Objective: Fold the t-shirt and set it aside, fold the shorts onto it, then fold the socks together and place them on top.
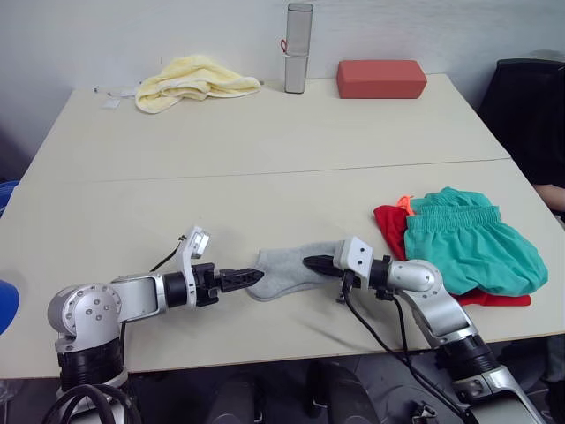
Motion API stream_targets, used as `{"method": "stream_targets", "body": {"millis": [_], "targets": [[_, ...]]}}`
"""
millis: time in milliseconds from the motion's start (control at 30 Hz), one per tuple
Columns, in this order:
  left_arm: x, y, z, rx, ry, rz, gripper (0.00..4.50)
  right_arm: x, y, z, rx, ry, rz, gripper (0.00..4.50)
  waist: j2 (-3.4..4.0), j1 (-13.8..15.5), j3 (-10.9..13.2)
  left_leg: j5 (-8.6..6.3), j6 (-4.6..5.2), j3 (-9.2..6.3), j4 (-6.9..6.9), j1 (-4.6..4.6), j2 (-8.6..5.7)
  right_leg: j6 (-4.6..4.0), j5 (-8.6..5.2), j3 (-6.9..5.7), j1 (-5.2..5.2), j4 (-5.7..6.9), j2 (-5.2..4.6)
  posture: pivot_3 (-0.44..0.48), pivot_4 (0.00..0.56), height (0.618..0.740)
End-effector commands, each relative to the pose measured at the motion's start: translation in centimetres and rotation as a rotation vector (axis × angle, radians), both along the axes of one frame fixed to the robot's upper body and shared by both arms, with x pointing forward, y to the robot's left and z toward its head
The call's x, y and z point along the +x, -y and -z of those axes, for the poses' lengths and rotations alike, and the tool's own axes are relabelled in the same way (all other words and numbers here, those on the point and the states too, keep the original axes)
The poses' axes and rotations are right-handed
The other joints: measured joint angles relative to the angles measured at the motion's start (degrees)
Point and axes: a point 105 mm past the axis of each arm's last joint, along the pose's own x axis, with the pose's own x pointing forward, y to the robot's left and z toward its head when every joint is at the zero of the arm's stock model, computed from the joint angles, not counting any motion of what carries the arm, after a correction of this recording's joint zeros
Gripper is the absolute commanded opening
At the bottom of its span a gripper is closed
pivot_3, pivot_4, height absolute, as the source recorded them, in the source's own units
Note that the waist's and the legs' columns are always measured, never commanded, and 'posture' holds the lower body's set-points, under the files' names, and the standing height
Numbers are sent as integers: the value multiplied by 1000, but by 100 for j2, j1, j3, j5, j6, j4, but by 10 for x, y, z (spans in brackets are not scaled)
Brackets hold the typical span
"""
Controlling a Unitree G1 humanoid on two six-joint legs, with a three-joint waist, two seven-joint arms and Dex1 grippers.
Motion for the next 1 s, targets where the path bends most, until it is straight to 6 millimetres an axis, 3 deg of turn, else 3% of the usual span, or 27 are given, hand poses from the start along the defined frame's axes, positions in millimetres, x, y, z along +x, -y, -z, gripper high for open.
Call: {"method": "stream_targets", "body": {"millis": [33, 233, 267, 367, 767, 1000], "targets": [[-9, 8, 18, 25, -101, 50, 4391, -4, -3, 2, -2, -6, -14, 0, 1, 1, 0, -1, -1, 0, 0, 0, 0, 0, 0, 0, 0, -1, 0, 0, 150, 740], [-2, 20, 17, -32, -122, 52, 4391, -6, -4, 4, -3, -24, -18, 0, 2, 100, -6, -1, -1, 0, 1, 1, -2, 0, 0, 0, 2, -3, -1, 0, 150, 740], [0, 23, 17, -39, -124, 52, 4210, -6, -4, 4, -3, -27, -20, 0, 2, 105, -7, -2, -2, 0, 2, 0, -2, 0, 0, 0, 2, -3, -2, 0, 150, 740], [5, 31, 17, -45, -123, 46, 3507, -7, -5, 5, -5, -34, -22, 0, 1, 107, -8, -9, -14, -1, 2, 0, -4, 2, 1, 0, 4, -4, -3, 0, 150, 740], [13, 34, 10, -81, -103, 11, 8, -8, -2, 6, -6, -45, -4, 0, -1, 81, -7, -2, -2, 1, 1, -4, -1, 1, 1, -2, -1, -7, 3, 0, 150, 740], [23, 11, -11, -51, -40, 2, 8, -10, -6, 1, 3, -49, -13, 0, -7, 72, -3, -4, -7, 1, 0, -7, 0, 0, 0, -2, -7, -4, 4, 0, 150, 740]]}}
